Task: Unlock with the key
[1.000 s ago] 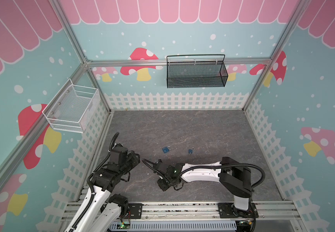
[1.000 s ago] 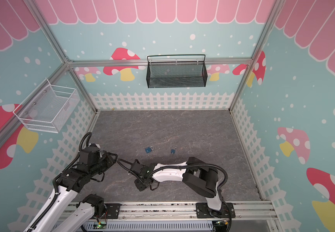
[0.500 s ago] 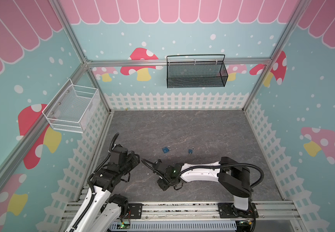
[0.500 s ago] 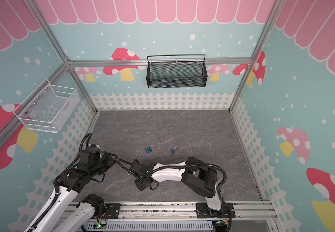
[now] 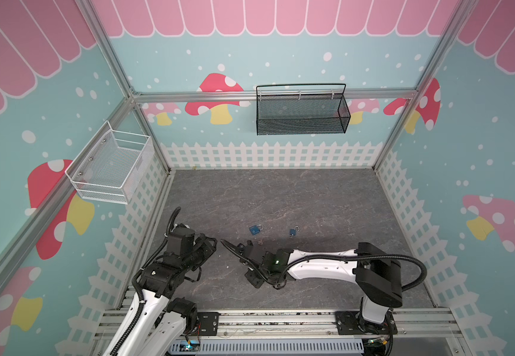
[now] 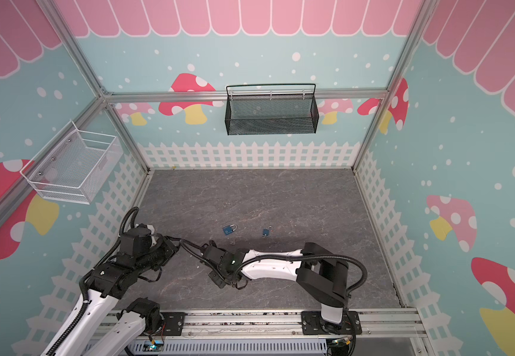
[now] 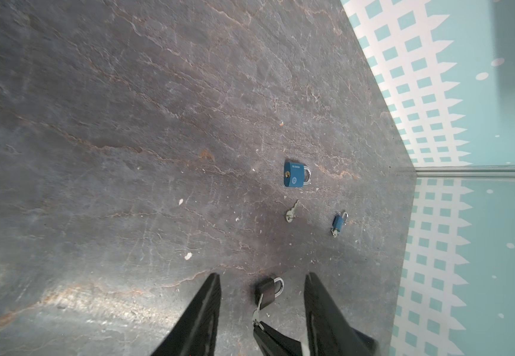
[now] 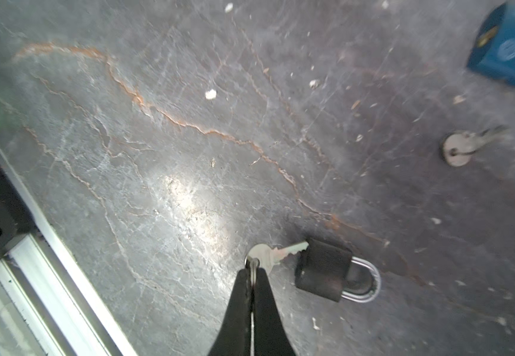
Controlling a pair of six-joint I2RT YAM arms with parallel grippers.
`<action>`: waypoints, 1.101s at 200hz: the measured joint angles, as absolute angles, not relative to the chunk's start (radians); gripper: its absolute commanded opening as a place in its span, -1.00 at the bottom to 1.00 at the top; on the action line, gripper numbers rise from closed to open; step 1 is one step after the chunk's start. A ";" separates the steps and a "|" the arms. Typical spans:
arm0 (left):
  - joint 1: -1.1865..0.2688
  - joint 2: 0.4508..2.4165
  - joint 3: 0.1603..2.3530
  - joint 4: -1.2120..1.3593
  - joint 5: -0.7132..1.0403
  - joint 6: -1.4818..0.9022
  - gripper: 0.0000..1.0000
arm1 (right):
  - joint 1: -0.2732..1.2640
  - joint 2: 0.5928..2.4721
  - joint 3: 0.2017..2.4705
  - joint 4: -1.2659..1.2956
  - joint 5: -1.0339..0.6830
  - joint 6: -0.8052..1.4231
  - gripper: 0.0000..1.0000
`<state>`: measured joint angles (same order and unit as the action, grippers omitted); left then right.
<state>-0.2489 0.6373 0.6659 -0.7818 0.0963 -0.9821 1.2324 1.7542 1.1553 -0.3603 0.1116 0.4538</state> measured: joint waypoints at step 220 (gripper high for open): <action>-0.495 0.796 0.653 -0.270 0.348 -1.332 0.08 | 1.032 1.251 0.929 -0.023 -0.107 -0.071 -1.00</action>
<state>-0.4950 0.7956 0.6533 -0.2703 0.3477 -1.3319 1.0325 1.2507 0.9295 -0.0231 -0.1074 -0.0708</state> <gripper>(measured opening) 0.537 0.047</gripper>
